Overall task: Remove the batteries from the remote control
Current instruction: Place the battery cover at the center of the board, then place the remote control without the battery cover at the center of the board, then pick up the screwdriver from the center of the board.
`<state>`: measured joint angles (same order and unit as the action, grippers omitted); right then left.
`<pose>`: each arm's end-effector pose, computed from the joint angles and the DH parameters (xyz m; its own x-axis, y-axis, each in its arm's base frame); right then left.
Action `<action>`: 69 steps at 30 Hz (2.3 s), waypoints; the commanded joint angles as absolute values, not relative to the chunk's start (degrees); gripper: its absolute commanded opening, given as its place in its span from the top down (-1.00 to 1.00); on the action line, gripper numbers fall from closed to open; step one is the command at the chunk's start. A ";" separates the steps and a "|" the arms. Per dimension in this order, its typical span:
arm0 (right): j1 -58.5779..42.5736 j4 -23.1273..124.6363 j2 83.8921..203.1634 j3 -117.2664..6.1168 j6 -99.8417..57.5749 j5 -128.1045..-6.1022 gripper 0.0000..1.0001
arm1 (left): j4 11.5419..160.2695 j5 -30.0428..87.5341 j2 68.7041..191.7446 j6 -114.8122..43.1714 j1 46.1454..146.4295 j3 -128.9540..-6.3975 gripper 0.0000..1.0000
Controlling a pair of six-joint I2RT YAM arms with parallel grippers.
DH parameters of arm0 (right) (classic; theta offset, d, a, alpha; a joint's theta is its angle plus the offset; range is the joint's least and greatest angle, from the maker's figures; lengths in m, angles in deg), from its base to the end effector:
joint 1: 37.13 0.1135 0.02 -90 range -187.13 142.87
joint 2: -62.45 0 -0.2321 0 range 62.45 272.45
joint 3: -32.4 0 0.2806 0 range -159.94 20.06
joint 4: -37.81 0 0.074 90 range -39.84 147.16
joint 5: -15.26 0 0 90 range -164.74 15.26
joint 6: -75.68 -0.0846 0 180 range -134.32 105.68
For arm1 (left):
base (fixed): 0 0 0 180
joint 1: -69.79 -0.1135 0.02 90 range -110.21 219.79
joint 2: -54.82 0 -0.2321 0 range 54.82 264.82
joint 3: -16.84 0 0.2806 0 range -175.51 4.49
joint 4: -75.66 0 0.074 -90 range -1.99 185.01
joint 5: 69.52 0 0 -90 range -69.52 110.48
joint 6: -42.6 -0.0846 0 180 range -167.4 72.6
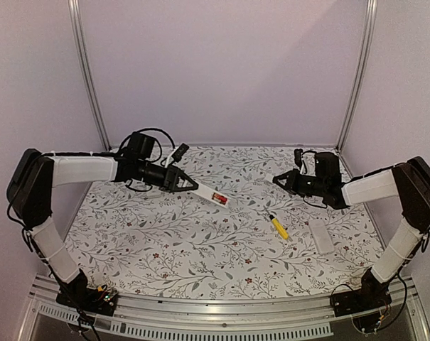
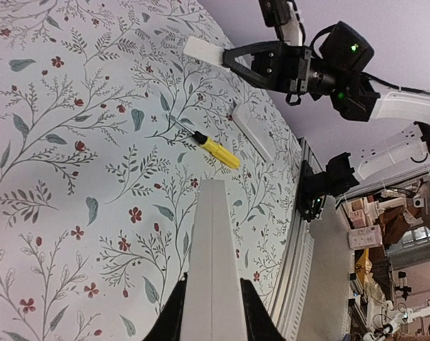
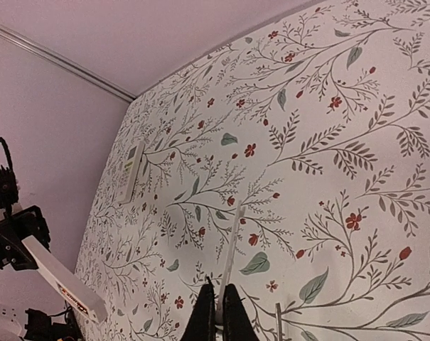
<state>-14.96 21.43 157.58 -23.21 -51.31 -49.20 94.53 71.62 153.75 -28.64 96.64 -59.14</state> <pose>0.3524 0.1830 0.1070 -0.7164 0.2943 -0.6325 -0.3462 0.6371 0.6886 0.3353 -0.2436 0.1486 -0.8209 0.1894 -0.5387 0.5672 0.3787 -0.7313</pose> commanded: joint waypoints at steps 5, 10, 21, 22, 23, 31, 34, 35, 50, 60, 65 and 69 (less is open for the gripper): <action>-16.65 24.18 164.97 -23.70 -55.24 -49.08 0.88 | 99.46 75.80 158.25 -31.08 98.98 -63.01 1.00; -16.66 25.96 166.91 -24.50 -55.81 -49.64 0.67 | 103.78 74.57 160.94 -32.96 100.13 -65.17 1.00; -16.73 33.40 163.13 -24.48 -50.67 -56.06 0.18 | 112.85 75.24 166.74 -37.81 104.12 -69.33 0.90; -16.71 34.12 162.32 -24.50 -50.17 -56.73 0.14 | 113.44 75.31 167.35 -38.03 104.38 -69.62 0.88; -16.71 34.91 161.46 -24.50 -49.34 -57.31 0.12 | 113.86 75.33 168.05 -38.20 104.53 -69.83 0.87; -16.65 36.10 159.23 -24.33 -47.79 -57.87 0.07 | 117.88 71.58 172.15 -38.79 105.60 -71.82 0.76; -16.65 36.10 159.30 -24.33 -47.80 -57.24 0.06 | 118.29 70.24 172.84 -38.47 105.67 -72.21 0.65; -16.65 36.10 159.26 -24.33 -47.81 -57.05 0.06 | 118.26 69.85 173.00 -38.43 105.67 -72.35 0.56; -16.67 38.48 156.99 -23.97 -45.19 -56.30 -0.25 | 115.57 47.75 166.77 -36.81 105.90 -71.21 -0.48; -12.87 49.73 150.07 -23.51 -37.74 -58.81 -0.50 | 107.15 31.08 155.00 -34.91 105.75 -65.40 -0.76; -6.30 59.94 147.04 -23.63 -35.76 -67.24 -0.40 | 98.15 31.15 144.93 -31.62 99.75 -59.07 -0.80; -3.01 63.50 147.23 -23.49 -36.17 -70.16 -0.25 | 93.97 33.13 139.66 -28.98 92.94 -55.61 -0.81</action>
<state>-5.49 55.42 147.83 -23.77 -37.41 -64.24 100.87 33.48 143.24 -32.26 98.61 -58.38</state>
